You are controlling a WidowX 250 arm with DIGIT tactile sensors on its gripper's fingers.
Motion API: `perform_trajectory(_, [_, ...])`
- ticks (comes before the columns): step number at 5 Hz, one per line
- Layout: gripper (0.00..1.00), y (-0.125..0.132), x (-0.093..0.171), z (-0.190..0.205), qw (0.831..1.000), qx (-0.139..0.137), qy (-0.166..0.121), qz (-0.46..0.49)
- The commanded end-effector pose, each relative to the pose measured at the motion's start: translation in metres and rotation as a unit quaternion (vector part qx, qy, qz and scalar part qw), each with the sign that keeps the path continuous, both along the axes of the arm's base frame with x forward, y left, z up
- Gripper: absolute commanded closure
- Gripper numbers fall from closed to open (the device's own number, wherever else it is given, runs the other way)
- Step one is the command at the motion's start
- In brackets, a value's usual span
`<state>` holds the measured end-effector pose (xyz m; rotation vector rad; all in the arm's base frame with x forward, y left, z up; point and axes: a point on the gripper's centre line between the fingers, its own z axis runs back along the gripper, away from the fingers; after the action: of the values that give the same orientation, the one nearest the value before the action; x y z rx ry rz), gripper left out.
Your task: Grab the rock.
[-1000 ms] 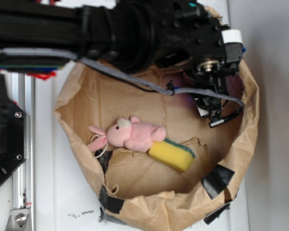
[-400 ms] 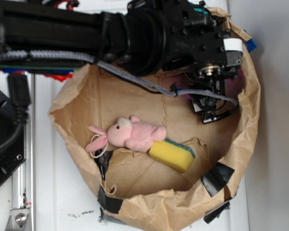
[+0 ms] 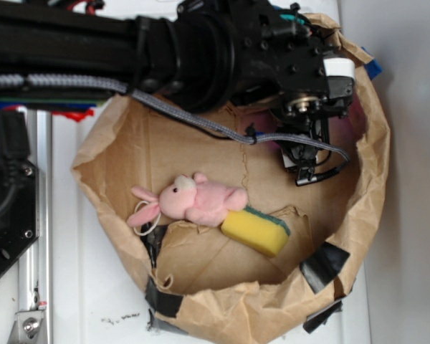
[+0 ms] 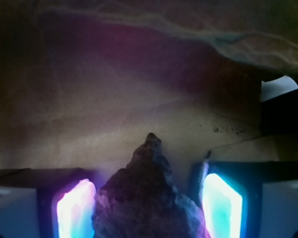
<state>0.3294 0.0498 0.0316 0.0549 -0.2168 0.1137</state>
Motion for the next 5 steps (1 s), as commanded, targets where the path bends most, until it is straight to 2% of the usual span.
perform_trajectory(1, [1.00,-0.026,-0.016,0.093,0.996,-0.077,-0.020,-0.042])
perform_trajectory(2, [1.00,-0.037,-0.026,0.110,0.993,-0.102,0.019,-0.054])
perform_trajectory(3, [1.00,-0.044,-0.036,0.116,0.992,-0.102,0.038,-0.068])
perform_trajectory(5, [1.00,-0.054,-0.040,0.127,0.990,-0.106,0.040,-0.086])
